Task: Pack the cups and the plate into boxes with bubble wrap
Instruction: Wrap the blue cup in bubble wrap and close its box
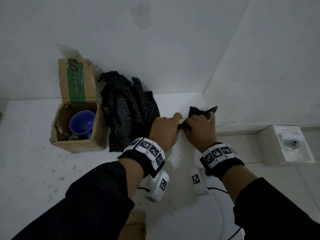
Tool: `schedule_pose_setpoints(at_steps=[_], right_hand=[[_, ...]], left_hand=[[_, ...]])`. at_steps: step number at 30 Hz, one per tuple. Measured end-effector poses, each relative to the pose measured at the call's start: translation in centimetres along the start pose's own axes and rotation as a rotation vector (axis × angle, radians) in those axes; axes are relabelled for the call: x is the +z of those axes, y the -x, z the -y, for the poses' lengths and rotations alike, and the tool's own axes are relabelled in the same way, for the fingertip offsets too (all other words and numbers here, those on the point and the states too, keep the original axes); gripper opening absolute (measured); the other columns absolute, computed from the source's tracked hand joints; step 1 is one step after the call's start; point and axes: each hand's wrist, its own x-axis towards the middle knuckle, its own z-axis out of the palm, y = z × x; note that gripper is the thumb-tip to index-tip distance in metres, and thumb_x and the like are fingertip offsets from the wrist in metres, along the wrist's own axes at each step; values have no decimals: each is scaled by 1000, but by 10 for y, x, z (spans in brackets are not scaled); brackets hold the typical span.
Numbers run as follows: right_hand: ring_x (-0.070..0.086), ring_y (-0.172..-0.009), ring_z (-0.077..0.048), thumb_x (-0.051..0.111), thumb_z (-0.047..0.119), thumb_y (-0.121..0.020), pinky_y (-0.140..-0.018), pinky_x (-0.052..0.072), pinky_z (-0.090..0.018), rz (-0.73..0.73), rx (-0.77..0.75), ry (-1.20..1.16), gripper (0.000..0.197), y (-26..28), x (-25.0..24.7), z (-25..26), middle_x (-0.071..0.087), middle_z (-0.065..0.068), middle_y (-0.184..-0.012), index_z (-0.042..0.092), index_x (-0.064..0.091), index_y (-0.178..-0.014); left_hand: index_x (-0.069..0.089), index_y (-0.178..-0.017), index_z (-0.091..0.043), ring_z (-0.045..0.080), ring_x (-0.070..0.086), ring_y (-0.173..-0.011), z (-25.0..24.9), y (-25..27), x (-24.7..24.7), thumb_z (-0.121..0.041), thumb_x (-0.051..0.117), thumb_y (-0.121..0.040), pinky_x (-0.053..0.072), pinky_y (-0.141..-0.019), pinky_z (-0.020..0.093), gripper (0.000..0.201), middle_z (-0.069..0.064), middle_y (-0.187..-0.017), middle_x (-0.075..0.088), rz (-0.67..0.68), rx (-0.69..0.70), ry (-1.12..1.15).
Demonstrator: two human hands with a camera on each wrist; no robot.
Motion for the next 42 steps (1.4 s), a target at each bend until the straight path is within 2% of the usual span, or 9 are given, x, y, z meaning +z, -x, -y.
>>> schedule_pose_setpoints(at_steps=[3, 6, 11, 18, 22, 33, 36, 40, 42], right_hand=[[61, -77, -27, 58, 28, -85, -101, 30, -53, -85, 34, -72, 14, -2, -30, 7, 64, -2, -79, 17, 65, -91], [58, -66, -24, 65, 29, -81, -72, 44, -37, -163, -39, -297, 27, -2, -67, 17, 59, -3, -79, 13, 60, -102], [49, -66, -10, 66, 18, -81, -57, 40, -26, -126, -124, -478, 34, -3, -112, 46, 50, 8, -82, 22, 55, -113], [55, -75, -19, 56, 9, -80, -64, 45, -32, -212, -337, -506, 24, -24, -128, 136, 54, -2, -84, 17, 63, -101], [52, -73, -25, 50, 0, -74, -58, 46, -34, -237, -347, -510, 25, -37, -126, 201, 50, -9, -88, 12, 64, -90], [52, -63, -25, 81, 13, -54, -62, 33, -31, -184, -260, 172, 17, -62, -78, 304, 53, -4, -66, 25, 71, -63], [53, -57, -26, 84, 9, -49, -49, 27, -23, -86, -179, 189, 20, -69, -58, 313, 54, -6, -65, 19, 70, -58], [55, -51, -29, 82, 3, -57, -43, 29, -20, -36, -93, 97, 16, -77, -34, 317, 56, -13, -73, 10, 70, -64], [59, -73, -34, 69, 3, -74, -47, 36, -28, 40, -109, 80, 9, -78, -27, 320, 57, -16, -89, 5, 70, -83]], left_hand=[[43, -108, -13, 27, 59, -67, -4, 3, -28, 1, 47, -81, 38, -56, 31, 31, 3, -82, 63, -166, -6, 194], [45, -89, -12, 26, 52, -57, -1, 14, -60, 3, 49, -79, 37, -49, 33, 19, 0, -67, 52, -353, 9, 291], [49, -81, -14, 22, 57, -70, 36, 52, -116, 3, 50, -70, 47, -65, 38, 21, 4, -77, 62, -539, 28, 407], [51, -74, -16, 9, 59, -85, 123, 124, -160, 2, 63, -70, 42, -70, 9, 23, -3, -88, 64, -672, -144, 479], [59, -70, -20, 20, 63, -87, 165, 157, -166, 3, 64, -70, 50, -76, 29, 24, -4, -85, 64, -697, -241, 480], [65, -113, -5, 23, 56, -105, 246, 180, -128, 7, 57, -77, 35, -85, 13, 39, 11, -116, 57, -440, -277, 489], [57, -124, -4, 23, 53, -111, 255, 175, -111, -2, 60, -82, 34, -87, 14, 41, 12, -122, 52, -348, -284, 575], [55, -127, -7, 19, 49, -117, 266, 168, -95, -7, 56, -88, 31, -90, 9, 39, 9, -125, 50, -333, -328, 729], [55, -127, -10, 17, 46, -122, 271, 164, -91, -7, 51, -91, 33, -101, 19, 36, 7, -129, 50, -348, -359, 819]])
